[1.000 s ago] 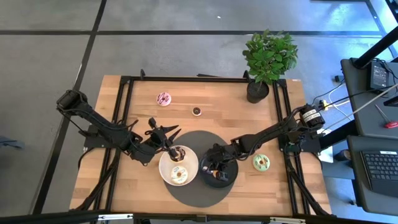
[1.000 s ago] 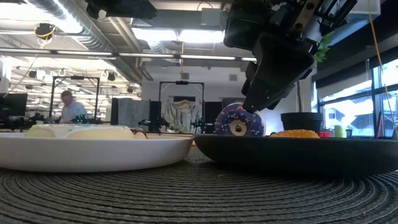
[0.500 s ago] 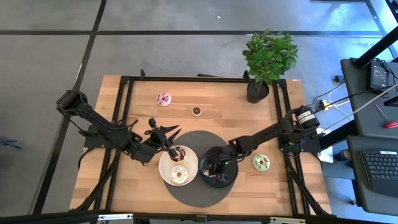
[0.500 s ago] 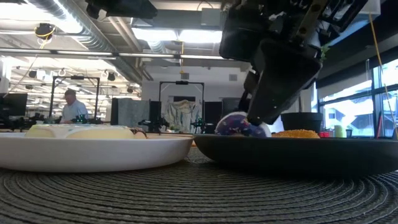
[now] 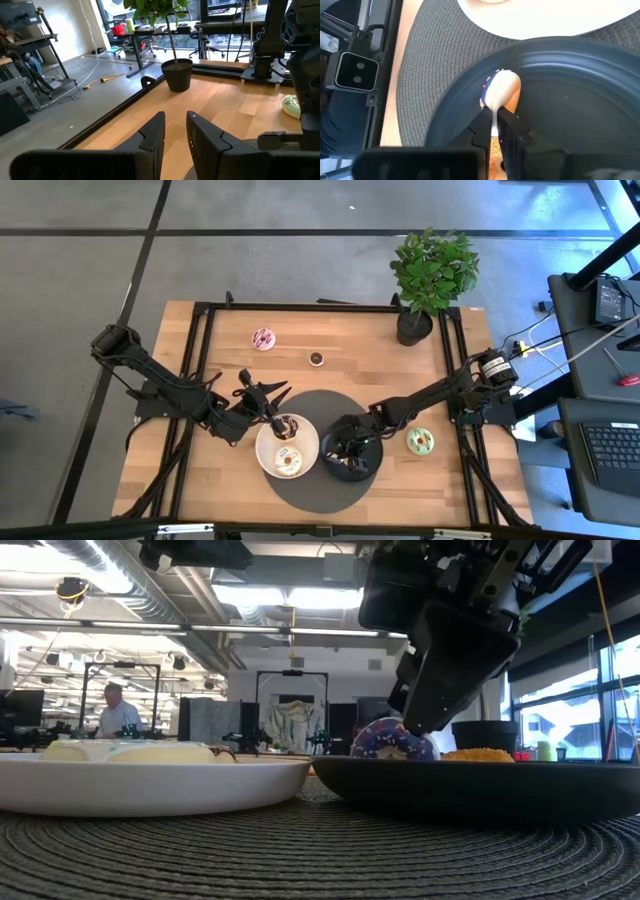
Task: Pick & Place donuts
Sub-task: Put the small violet donut on the black plate, then put the big green donut on the white plate
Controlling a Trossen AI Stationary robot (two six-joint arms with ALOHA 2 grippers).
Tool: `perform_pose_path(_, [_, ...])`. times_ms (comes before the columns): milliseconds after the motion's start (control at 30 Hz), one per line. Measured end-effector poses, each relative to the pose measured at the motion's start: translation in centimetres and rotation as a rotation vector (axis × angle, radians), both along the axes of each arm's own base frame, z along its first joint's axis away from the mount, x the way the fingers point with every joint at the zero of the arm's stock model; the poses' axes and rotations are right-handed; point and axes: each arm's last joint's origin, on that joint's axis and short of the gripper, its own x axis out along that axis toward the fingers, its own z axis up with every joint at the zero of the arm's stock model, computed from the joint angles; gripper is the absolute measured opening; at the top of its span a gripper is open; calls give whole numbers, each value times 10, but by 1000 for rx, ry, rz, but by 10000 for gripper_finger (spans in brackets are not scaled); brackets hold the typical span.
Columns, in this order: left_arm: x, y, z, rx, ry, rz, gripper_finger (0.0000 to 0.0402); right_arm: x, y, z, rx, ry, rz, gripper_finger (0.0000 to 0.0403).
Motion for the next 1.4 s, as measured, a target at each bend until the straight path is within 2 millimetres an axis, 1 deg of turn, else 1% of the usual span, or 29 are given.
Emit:
perform_pose_path(300, [0,0,0,0,0,0,72,1,-3,0,-17,-5,-13,106])
perform_pose_path(467, [0,0,0,0,0,0,73,2,-5,0,-27,-12,-7,127])
perform_pose_path(767, [0,0,0,1,1,0,71,-1,-10,1,-61,18,-31,131])
perform_pose_path(967, [0,0,0,1,1,1,74,-8,-16,0,-184,69,-111,131])
perform_pose_path(1067, [0,0,0,1,1,1,74,-8,-18,-1,-217,65,-136,131])
perform_pose_path(1267, [2,3,0,-2,3,4,70,-8,-18,-1,-228,68,-141,131])
perform_pose_path(1400, [4,4,-1,-20,13,-38,73,-9,-18,0,-230,74,-140,131])
